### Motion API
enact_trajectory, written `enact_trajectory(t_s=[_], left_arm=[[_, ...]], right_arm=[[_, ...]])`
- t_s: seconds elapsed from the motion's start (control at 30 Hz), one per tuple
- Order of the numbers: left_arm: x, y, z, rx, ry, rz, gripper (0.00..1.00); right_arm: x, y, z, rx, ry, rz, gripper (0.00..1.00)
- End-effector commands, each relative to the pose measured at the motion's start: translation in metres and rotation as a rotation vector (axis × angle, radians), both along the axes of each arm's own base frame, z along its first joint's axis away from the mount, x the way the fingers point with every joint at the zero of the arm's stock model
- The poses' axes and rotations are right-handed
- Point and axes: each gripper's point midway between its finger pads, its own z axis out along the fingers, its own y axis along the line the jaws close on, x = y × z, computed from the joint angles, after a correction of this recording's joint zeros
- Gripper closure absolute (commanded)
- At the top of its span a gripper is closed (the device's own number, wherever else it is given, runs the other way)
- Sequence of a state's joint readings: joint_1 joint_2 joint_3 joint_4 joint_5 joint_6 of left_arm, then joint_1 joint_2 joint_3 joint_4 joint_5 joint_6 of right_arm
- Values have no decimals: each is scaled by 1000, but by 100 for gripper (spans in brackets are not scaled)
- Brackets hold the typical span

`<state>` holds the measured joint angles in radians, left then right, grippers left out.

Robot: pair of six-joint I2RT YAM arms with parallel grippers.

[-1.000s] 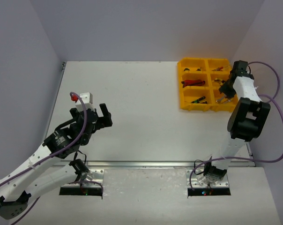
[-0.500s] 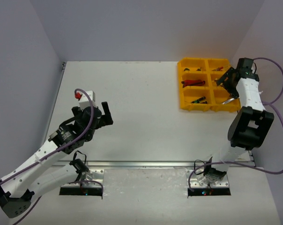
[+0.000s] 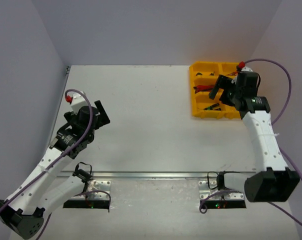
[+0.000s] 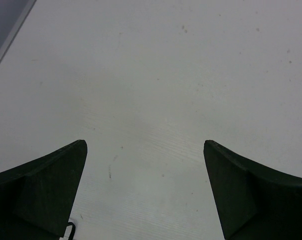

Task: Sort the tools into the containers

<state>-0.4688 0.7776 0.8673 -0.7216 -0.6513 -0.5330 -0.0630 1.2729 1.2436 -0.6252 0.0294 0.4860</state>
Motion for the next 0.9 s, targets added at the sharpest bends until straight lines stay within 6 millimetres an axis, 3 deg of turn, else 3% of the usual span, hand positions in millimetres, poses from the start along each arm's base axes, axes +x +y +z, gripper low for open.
enact_trajectory(t_s=[0.0, 0.13, 0.2, 0.37, 0.6, 0.87], left_arm=[[11, 32, 17, 0, -96, 123, 0], [8, 48, 25, 13, -150, 183, 0], [9, 47, 25, 19, -161, 169, 0], [8, 40, 12, 20, -146, 114, 0], [-2, 44, 26, -9, -229, 119, 0], [-3, 46, 26, -3, -228, 128, 0]], right_arm=[[-51, 40, 12, -106, -129, 249, 1], [-95, 40, 19, -169, -245, 283, 1], [-114, 39, 33, -177, -317, 273, 1], [-138, 52, 33, -191, -357, 372, 1], [-142, 55, 25, -182, -384, 377, 1], [-137, 52, 24, -175, -385, 348, 1]])
